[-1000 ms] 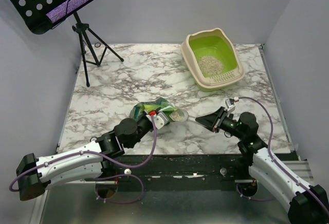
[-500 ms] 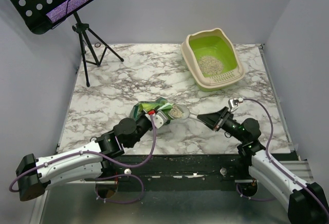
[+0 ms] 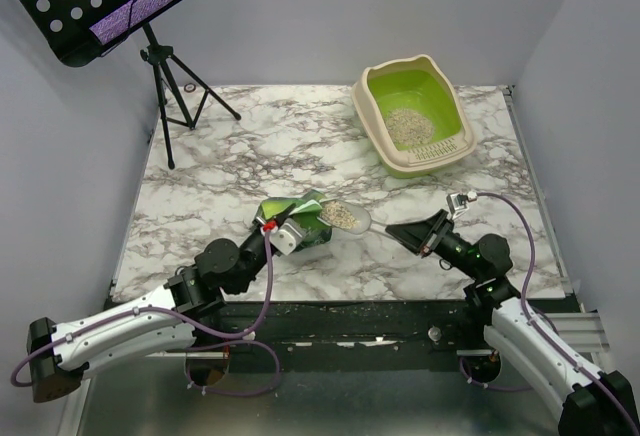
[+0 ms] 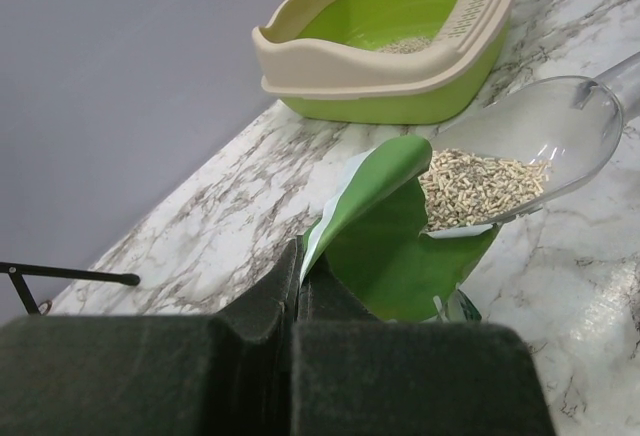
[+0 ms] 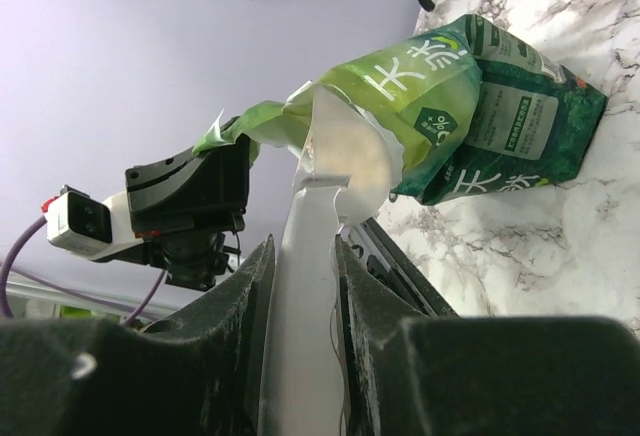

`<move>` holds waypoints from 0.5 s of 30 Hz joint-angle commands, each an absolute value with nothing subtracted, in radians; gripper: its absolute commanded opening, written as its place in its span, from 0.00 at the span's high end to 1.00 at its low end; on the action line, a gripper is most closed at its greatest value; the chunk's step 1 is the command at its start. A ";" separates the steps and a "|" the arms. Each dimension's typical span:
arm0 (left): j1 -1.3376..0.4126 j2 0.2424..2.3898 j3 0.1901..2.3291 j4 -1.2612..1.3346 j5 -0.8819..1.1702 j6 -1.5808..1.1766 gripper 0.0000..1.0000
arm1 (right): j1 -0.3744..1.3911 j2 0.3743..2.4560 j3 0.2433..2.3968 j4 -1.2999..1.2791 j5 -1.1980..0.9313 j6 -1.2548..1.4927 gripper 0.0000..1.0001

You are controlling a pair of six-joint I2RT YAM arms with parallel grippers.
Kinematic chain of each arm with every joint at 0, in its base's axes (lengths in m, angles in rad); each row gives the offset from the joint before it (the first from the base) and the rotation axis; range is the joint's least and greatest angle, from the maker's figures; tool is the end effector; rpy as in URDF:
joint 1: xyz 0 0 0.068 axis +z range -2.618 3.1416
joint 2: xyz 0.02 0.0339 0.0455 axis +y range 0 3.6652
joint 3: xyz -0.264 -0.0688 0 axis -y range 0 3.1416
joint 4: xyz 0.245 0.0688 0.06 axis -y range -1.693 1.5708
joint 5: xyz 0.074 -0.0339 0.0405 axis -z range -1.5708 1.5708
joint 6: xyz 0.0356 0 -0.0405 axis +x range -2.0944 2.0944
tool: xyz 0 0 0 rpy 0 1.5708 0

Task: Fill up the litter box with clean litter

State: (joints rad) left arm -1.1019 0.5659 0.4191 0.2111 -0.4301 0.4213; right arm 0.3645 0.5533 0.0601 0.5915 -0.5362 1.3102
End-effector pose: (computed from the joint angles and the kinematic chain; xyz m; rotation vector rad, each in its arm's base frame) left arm 0.0830 -0.1311 0.2854 0.7702 1.3062 -0.2216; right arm 0.1278 0.0682 0.1994 0.3118 1.7280 1.6865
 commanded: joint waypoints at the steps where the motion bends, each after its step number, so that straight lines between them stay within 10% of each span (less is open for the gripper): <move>1: -1.100 0.519 0.419 0.236 -0.505 0.456 1.00 | 0.357 0.554 -0.011 0.561 -0.571 1.328 0.99; 15: -1.100 0.430 0.422 0.259 -0.672 0.540 1.00 | 0.357 0.532 0.058 0.488 -0.621 1.416 0.99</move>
State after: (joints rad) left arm -1.1019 0.4786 0.4152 0.1810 -0.5335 0.4843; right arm 0.3645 0.5213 0.0605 0.5755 -0.5827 1.3937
